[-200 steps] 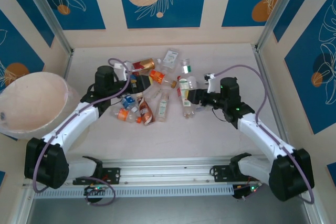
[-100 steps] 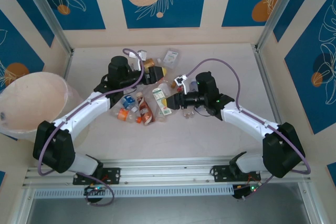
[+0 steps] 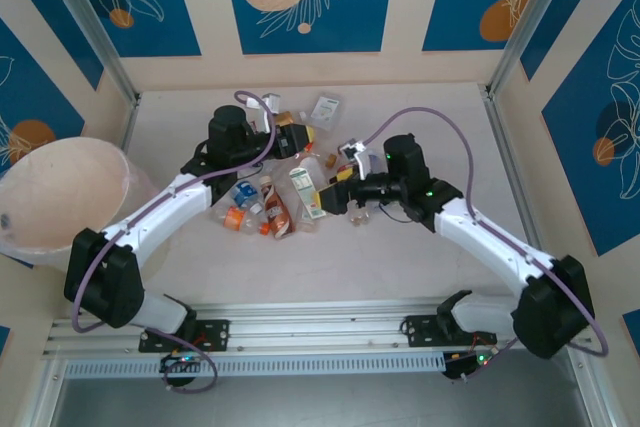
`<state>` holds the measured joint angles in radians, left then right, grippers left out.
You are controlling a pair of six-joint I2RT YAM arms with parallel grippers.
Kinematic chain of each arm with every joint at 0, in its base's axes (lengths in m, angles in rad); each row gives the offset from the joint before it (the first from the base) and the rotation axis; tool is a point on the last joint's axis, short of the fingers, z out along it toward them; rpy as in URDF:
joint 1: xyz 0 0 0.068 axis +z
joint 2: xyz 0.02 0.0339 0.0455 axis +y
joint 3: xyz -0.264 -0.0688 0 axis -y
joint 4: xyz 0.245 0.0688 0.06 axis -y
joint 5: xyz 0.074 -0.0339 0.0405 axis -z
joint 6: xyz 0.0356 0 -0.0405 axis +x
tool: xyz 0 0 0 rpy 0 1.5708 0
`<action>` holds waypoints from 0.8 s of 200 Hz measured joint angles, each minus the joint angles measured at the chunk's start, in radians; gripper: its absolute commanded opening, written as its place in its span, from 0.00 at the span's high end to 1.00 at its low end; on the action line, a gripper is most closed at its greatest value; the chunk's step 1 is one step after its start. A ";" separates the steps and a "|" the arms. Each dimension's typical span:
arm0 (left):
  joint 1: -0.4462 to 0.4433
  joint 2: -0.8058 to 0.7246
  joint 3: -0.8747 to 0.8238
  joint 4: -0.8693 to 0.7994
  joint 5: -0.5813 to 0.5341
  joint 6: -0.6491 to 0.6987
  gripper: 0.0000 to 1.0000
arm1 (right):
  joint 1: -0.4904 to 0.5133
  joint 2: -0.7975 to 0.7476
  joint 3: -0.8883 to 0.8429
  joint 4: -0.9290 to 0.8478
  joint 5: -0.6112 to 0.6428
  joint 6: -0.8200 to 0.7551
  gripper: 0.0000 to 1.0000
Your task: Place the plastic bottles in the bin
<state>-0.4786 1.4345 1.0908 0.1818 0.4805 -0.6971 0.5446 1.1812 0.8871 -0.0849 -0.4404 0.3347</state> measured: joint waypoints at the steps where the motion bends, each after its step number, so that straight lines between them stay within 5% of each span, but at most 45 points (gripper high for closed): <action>1: 0.000 0.000 0.000 -0.001 -0.002 0.000 1.00 | 0.000 -0.003 0.000 -0.001 0.003 0.000 0.00; 76: 0.018 -0.091 -0.010 -0.169 -0.112 0.116 1.00 | -0.122 -0.219 -0.146 -0.025 0.620 0.141 0.00; 110: 0.019 -0.222 0.115 -0.327 -0.226 0.288 1.00 | -0.257 -0.305 -0.247 -0.032 0.686 0.256 0.00; 160: 0.021 -0.333 0.392 -0.471 -0.428 0.488 1.00 | -0.319 -0.356 -0.265 -0.035 0.696 0.305 0.01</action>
<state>-0.4572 1.1015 1.4830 -0.2893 0.0525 -0.2096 0.2253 0.8249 0.6220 -0.1204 0.2554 0.6395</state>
